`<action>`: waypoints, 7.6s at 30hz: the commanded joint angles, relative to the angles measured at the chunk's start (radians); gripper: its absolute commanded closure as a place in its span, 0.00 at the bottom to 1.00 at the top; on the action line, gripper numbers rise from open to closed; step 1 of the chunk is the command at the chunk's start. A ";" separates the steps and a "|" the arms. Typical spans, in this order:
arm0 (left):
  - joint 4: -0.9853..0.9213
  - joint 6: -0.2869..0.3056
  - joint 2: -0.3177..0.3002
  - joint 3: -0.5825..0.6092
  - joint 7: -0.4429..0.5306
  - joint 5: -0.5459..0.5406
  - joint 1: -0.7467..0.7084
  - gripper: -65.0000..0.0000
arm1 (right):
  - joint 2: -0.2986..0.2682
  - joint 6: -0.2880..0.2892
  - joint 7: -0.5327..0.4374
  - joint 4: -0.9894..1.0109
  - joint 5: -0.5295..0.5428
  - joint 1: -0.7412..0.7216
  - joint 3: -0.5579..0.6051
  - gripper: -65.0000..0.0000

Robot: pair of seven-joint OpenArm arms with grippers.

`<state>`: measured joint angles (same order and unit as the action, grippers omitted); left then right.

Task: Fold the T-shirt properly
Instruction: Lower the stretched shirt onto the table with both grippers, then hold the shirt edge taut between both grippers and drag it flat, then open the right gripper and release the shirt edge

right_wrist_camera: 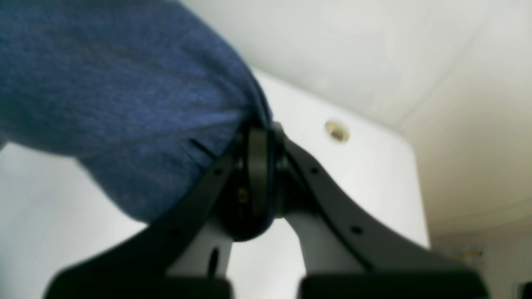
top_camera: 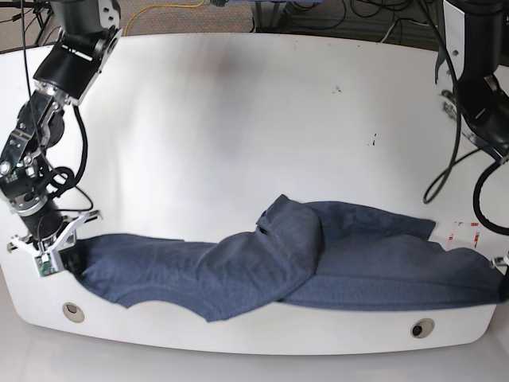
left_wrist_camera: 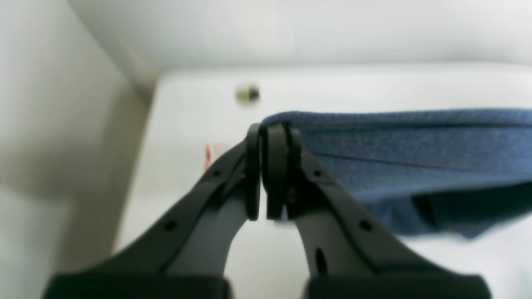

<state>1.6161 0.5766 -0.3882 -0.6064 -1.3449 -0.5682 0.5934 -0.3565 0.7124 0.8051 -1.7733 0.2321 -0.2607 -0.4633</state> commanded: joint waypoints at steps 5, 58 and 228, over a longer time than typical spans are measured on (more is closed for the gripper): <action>0.115 -0.002 -0.018 -0.050 0.029 -0.066 -0.217 1.00 | 0.070 -0.014 -0.019 -0.092 -0.003 0.154 -0.047 1.00; 0.137 0.001 -0.002 -0.151 0.244 0.033 -0.909 1.00 | 0.308 -0.014 -0.017 -0.099 -0.006 0.625 -0.122 1.00; 0.138 0.001 0.002 -0.145 0.241 0.029 -0.864 1.00 | 0.465 -0.014 0.164 -0.167 -0.106 0.486 -0.349 0.20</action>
<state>1.7393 0.5770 -0.3668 -0.7452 -1.1240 -0.5320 -0.2764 0.1165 0.6994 0.9894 -1.9175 0.1154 0.2245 -0.8108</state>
